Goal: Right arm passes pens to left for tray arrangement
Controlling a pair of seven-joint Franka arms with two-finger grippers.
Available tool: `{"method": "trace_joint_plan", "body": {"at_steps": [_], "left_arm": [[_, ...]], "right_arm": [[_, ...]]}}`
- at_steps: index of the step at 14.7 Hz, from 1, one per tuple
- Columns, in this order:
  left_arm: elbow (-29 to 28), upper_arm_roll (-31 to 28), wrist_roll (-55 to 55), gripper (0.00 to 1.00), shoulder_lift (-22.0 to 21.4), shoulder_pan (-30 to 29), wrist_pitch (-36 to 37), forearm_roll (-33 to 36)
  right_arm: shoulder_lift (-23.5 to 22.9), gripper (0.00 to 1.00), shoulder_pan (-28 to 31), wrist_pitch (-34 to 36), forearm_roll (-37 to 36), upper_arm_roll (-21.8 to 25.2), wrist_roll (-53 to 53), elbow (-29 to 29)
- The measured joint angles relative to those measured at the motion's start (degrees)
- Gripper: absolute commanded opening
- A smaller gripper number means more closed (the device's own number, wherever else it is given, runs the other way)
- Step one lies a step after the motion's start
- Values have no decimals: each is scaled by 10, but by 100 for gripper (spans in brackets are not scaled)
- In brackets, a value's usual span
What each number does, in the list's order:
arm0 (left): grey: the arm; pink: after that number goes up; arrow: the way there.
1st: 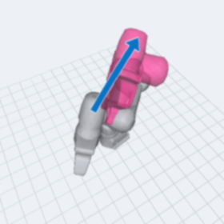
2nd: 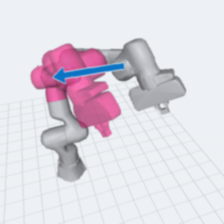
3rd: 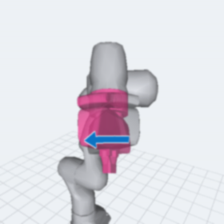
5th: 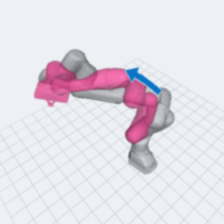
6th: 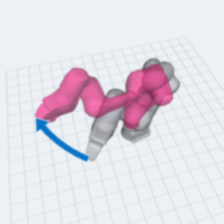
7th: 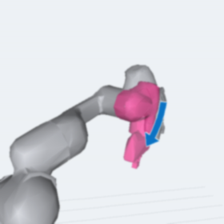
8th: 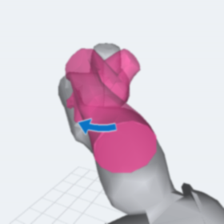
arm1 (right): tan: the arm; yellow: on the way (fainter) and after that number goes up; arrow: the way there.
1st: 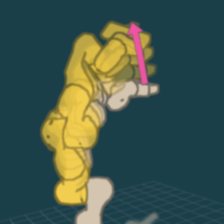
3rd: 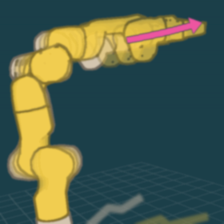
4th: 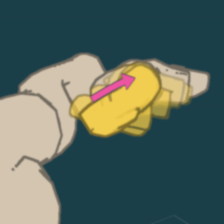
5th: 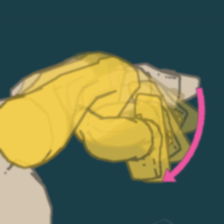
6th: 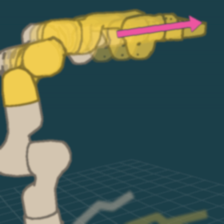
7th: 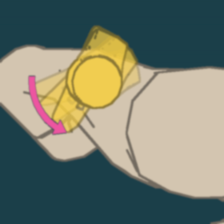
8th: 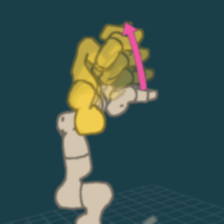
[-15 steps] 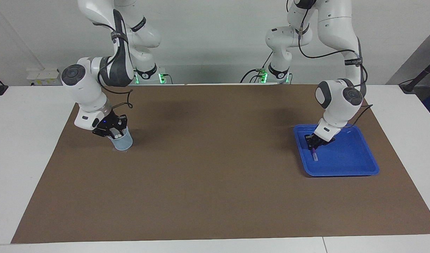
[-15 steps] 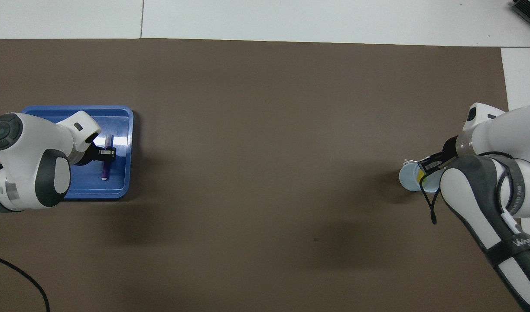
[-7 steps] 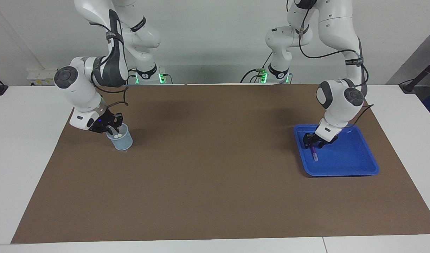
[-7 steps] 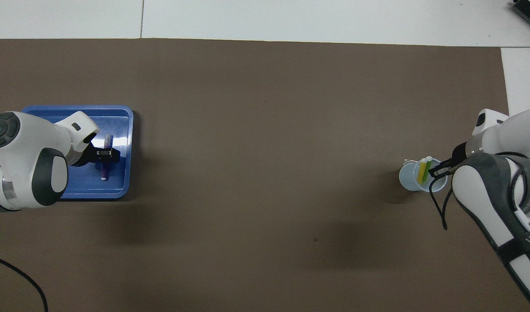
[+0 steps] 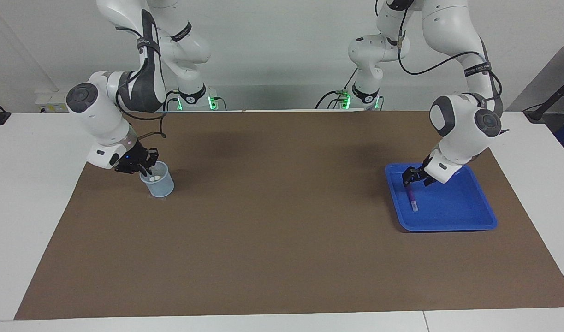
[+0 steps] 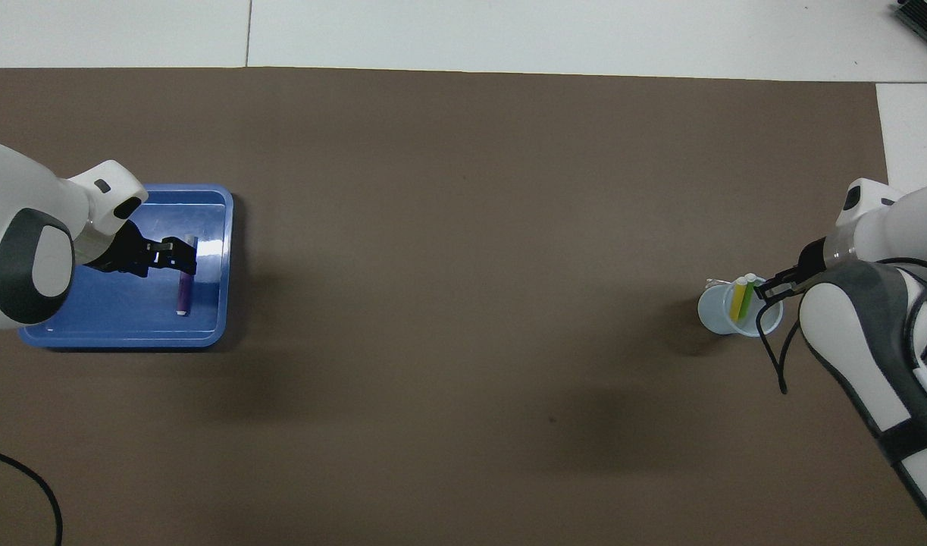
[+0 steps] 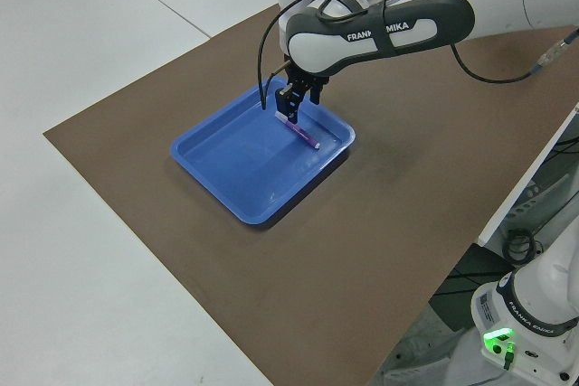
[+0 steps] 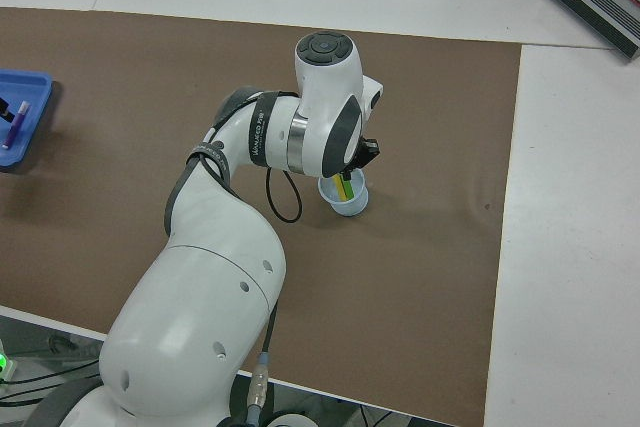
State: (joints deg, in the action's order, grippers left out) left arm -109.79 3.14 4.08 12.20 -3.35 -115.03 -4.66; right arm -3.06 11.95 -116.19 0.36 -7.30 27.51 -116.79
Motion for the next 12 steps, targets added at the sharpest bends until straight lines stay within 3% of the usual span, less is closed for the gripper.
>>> {"method": "trace_joint_plan", "body": {"at_steps": [8, 12], "left_arm": [[95, 14, -77, 88, -16, 1, 146, -33], [120, 31, -142, 90, -42, 1, 209, -55]], "right_arm": [[-7, 47, -20, -59, 0, -2, -6, -5], [-9, 46, -21, -60, 0, -2, -83, -10]]}}
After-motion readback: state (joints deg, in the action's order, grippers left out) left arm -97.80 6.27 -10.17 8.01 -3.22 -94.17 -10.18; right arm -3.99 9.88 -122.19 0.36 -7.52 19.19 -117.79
